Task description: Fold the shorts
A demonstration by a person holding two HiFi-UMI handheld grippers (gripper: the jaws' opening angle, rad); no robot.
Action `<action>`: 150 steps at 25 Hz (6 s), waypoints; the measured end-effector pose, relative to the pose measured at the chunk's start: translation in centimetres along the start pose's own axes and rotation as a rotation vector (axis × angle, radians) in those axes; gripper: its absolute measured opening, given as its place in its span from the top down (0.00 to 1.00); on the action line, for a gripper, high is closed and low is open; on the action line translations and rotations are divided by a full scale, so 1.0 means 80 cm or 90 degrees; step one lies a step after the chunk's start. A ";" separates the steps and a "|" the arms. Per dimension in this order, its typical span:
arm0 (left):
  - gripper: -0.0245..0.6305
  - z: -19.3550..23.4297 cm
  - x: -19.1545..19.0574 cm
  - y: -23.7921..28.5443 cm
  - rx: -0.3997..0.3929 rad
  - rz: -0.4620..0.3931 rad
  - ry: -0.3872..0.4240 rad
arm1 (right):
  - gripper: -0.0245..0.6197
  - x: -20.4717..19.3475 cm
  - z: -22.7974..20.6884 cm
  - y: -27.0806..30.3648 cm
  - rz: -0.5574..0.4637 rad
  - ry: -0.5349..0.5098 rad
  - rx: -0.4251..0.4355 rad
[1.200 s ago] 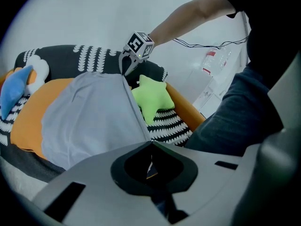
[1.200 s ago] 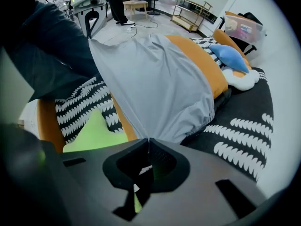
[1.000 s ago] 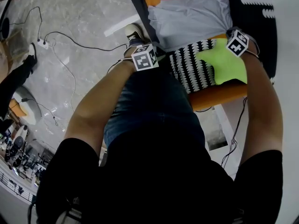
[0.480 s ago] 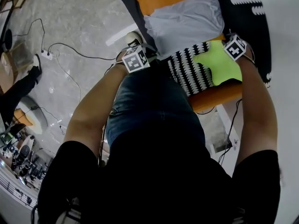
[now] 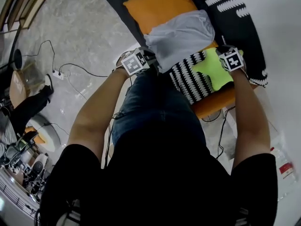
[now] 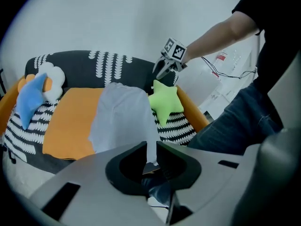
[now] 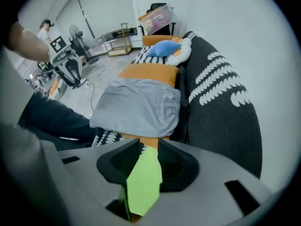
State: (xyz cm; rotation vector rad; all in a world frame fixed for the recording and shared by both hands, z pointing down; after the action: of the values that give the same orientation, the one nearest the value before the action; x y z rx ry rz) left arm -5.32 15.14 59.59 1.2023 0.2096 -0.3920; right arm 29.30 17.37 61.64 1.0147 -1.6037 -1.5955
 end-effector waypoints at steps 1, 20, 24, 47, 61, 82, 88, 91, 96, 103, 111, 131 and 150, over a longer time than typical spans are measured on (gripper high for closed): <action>0.84 0.001 0.003 -0.010 -0.001 0.003 -0.003 | 0.76 -0.001 0.005 -0.007 -0.011 0.021 0.006; 0.70 0.121 -0.023 -0.051 -0.009 0.085 0.021 | 0.66 -0.005 0.150 -0.003 -0.171 0.347 0.140; 0.68 0.141 -0.033 -0.035 -0.032 0.111 0.051 | 0.65 0.000 0.184 0.018 -0.177 0.409 0.157; 0.65 0.208 -0.104 0.111 -0.108 0.218 0.126 | 0.59 0.008 0.356 0.193 -0.174 0.674 0.256; 0.63 0.184 -0.110 0.176 -0.152 0.200 0.054 | 0.58 0.023 0.380 0.253 -0.185 0.754 0.293; 0.93 0.122 -0.131 0.202 -0.246 0.211 0.063 | 0.91 0.025 0.415 0.262 -0.209 0.855 0.387; 0.93 0.130 -0.127 0.161 -0.276 0.224 0.061 | 0.91 0.029 0.416 0.237 -0.195 0.860 0.421; 0.93 0.123 -0.124 0.135 -0.294 0.228 0.055 | 0.91 0.032 0.424 0.215 -0.195 0.847 0.437; 0.93 0.115 -0.094 0.098 -0.318 0.227 0.073 | 0.91 0.036 0.413 0.174 -0.202 0.828 0.422; 0.93 0.108 -0.053 0.047 -0.344 0.227 0.085 | 0.91 0.046 0.402 0.108 -0.216 0.835 0.413; 0.93 0.116 -0.013 0.016 -0.360 0.226 0.068 | 0.91 0.051 0.364 0.062 -0.254 0.833 0.424; 0.93 0.174 0.157 0.035 -0.323 0.170 -0.031 | 0.91 0.040 0.173 0.025 -0.325 0.796 0.419; 0.93 0.237 0.315 0.118 -0.263 0.099 -0.103 | 0.91 0.012 0.001 0.025 -0.416 0.856 0.427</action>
State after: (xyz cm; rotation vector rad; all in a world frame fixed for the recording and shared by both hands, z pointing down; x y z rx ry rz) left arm 20.62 -4.31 65.30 0.7695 0.0511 -0.2906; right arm 28.57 16.50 63.54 2.4070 -0.7769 -0.2530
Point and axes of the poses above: the fingertips, and each gripper's own axes: y forward along the fingers, z to its left, x out of its top, the point moved 2 cm from there along -y, backward along the fingers, and after that the axes turned 9 degrees about z, right-handed, at the moved point
